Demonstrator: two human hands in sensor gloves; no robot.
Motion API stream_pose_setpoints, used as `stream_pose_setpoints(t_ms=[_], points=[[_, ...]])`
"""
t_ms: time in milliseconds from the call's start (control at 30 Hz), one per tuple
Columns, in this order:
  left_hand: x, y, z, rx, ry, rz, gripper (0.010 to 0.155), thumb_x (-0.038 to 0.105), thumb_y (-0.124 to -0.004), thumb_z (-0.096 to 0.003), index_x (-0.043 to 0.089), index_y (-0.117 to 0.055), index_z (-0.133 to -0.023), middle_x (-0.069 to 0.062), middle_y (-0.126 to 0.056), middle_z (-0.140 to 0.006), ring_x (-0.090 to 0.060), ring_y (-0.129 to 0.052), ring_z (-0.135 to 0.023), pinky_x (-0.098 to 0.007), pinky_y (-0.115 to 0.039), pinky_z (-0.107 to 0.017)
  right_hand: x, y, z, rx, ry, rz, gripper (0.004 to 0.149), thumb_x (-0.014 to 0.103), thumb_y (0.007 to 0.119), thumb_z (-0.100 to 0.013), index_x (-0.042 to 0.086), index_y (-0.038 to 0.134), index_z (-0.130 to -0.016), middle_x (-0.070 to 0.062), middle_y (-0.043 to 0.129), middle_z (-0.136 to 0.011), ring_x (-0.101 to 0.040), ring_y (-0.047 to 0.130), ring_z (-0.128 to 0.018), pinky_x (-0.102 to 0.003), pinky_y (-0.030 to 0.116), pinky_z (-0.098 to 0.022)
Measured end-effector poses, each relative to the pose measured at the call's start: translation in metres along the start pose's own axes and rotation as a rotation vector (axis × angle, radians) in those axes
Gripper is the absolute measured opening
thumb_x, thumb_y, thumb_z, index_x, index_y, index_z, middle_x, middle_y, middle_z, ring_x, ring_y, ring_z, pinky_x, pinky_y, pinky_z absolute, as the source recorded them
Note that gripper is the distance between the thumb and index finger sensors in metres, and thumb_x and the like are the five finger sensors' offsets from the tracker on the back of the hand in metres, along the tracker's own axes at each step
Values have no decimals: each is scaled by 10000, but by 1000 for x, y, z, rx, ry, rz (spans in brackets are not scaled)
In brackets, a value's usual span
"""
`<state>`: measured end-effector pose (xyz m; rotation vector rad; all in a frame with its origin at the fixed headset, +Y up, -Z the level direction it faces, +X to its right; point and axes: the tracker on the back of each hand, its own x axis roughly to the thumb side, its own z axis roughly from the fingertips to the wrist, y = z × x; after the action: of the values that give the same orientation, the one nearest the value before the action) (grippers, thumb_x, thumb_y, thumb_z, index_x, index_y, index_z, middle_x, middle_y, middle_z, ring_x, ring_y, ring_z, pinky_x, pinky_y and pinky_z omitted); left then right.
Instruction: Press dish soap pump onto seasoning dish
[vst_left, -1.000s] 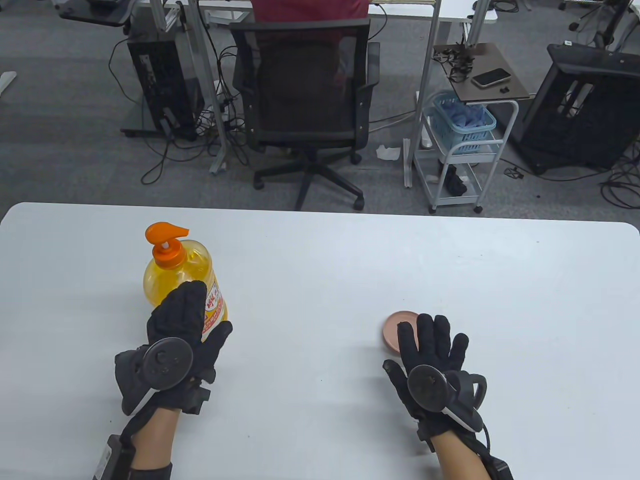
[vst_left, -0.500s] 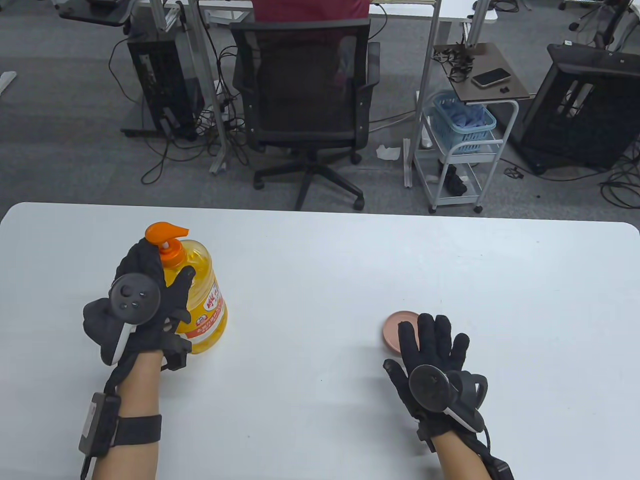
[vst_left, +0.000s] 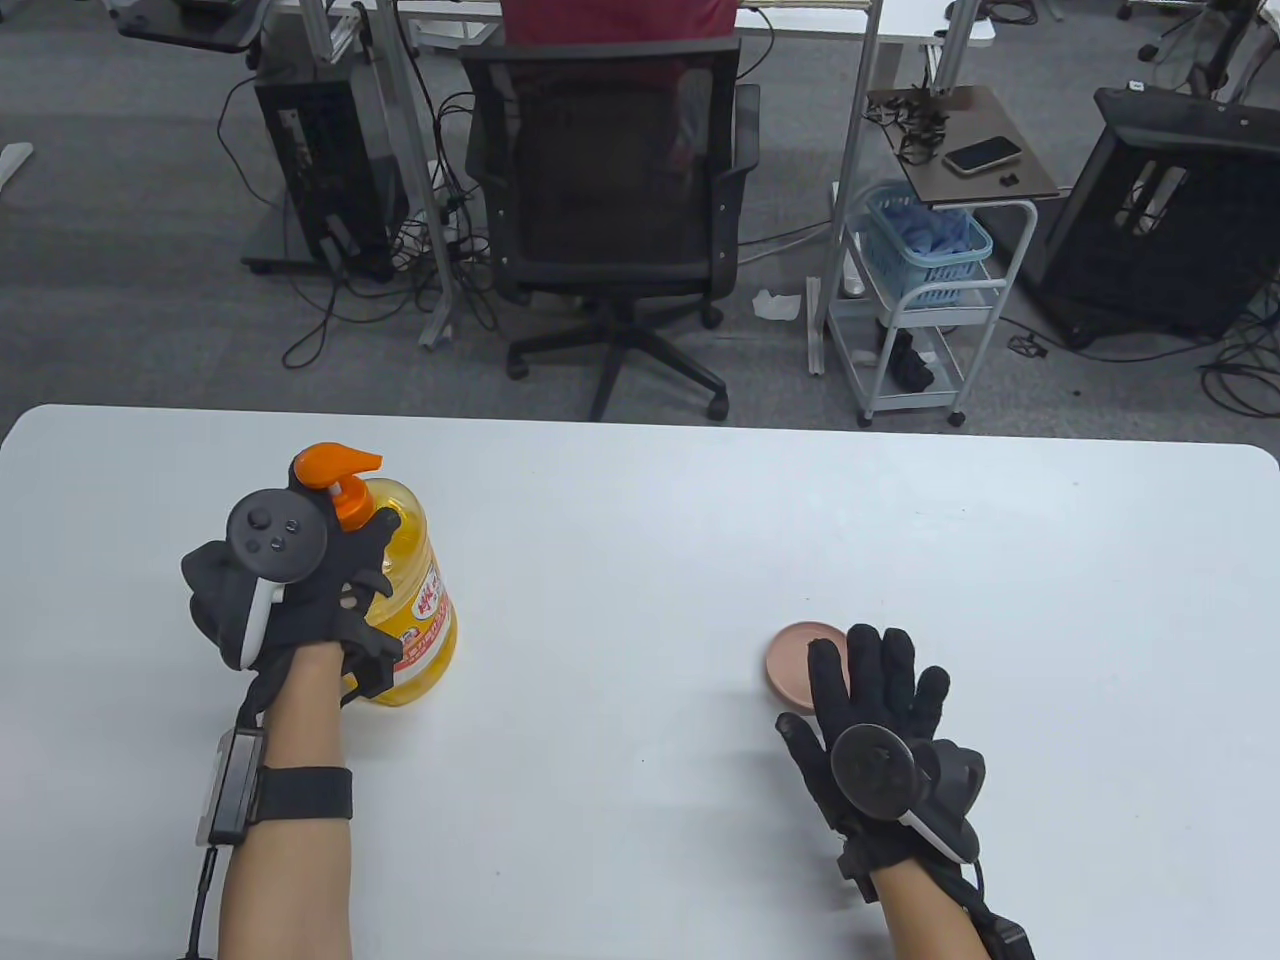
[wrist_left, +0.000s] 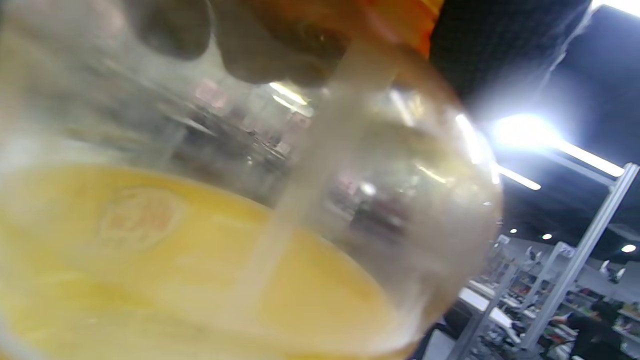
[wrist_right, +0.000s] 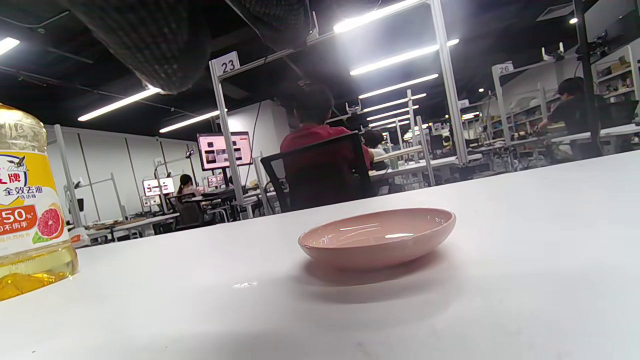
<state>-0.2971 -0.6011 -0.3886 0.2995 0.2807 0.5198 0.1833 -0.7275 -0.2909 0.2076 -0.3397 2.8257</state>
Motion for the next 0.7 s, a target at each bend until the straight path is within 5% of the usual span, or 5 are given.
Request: stream_pose_setpoints(t_ms=[700], points=[[128, -54, 63, -108, -344, 45, 864, 585, -868, -409, 216, -452, -1069, -70, -722, -1016, -352, -759, -949, -589, -667, -698, -7, -5, 3, -3, 31, -40, 757, 505, 710, -567, 127, 409, -1150, -248, 217, -1171, -458, 72, -1010, -713, 108, -644]])
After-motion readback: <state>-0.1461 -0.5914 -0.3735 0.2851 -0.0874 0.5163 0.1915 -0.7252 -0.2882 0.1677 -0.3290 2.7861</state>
